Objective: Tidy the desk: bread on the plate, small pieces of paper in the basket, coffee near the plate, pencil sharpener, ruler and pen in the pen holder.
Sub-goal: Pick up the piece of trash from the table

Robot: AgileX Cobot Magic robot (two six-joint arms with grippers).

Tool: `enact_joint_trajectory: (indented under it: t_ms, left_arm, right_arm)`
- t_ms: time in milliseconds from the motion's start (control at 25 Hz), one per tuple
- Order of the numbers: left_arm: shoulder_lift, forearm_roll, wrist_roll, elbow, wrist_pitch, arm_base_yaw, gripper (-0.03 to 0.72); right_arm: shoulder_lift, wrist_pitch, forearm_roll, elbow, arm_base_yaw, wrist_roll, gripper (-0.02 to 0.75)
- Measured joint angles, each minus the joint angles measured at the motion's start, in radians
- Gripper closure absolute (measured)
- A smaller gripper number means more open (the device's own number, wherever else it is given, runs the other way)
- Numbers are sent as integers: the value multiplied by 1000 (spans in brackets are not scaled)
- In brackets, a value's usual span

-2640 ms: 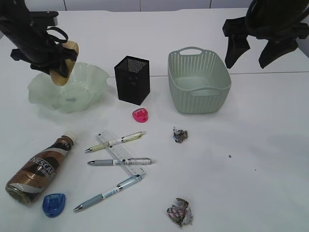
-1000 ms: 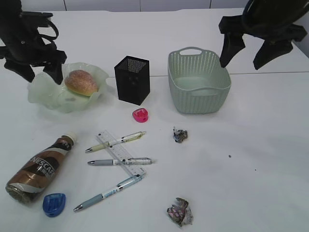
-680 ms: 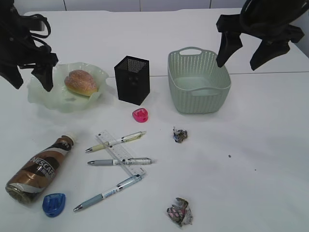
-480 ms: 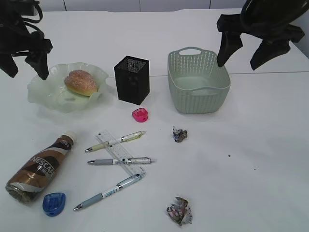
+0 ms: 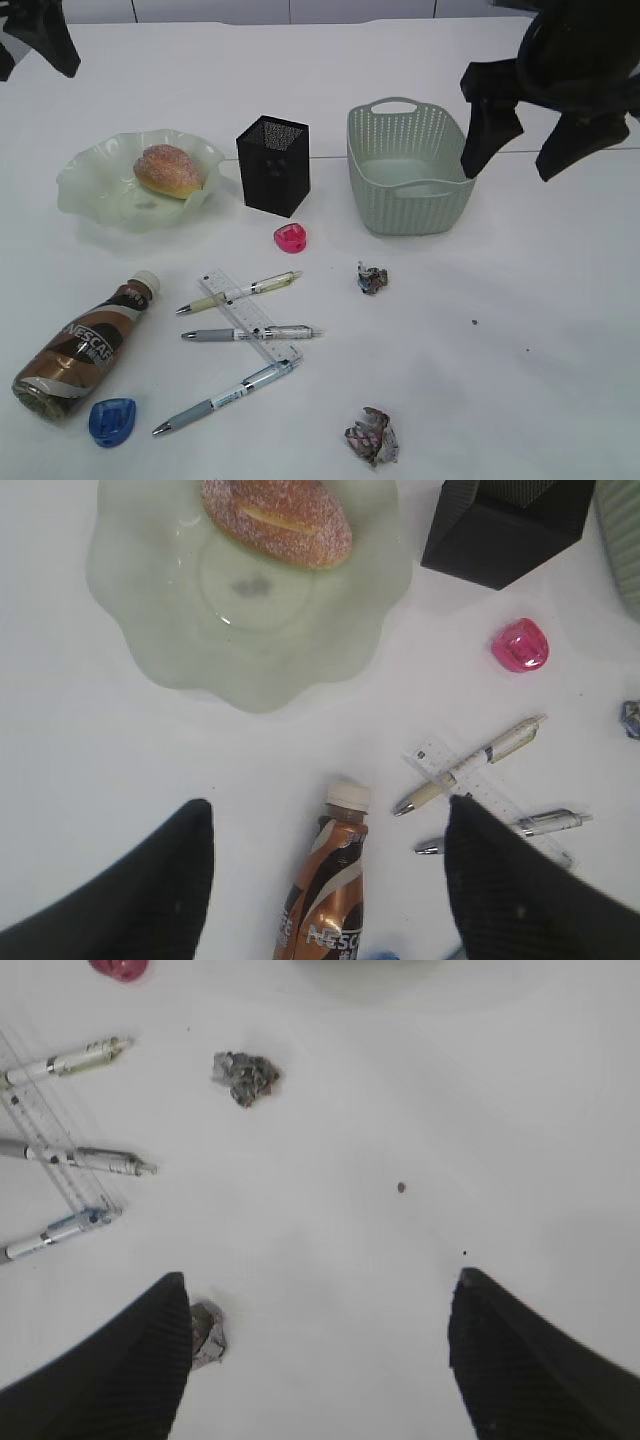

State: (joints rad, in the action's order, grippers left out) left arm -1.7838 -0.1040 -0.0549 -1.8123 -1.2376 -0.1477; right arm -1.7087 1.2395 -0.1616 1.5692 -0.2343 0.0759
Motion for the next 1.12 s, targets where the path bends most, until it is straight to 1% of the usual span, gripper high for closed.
enact_joint_trajectory:
  t_ms: [160,320,440,680,760,880,1000,1120]
  left_arm:
    - [70,-4,0,2,-6,0,167]
    - [159,-6,0,82,-6,0,167]
    - [224,-10,0,183,-6,0,181]
    - [322,-20,0,405,-7,0,221]
    - [362,-20,0,504,2,0,228]
    - [445,-22,0,625,72,0,230]
    - [559,-22,0,731,182,0,230]
    - [654,-20,0,788,254,0,230]
  right_arm:
    - [47,-42,5,-77,-59,2,153]
    - [69,-97,26,-112,-129,2,153]
    - [72,-125,26,-119,-153,2,153]
    - [72,-191,26,-119,-155,6,153]
    - [72,-214,26,-119,-155,10,153]
    - [64,-270,26,-139,-155,10,153]
    - [54,-381,26,-192,-155,10,154]
    - [52,-504,26,-269,-155,12,154]
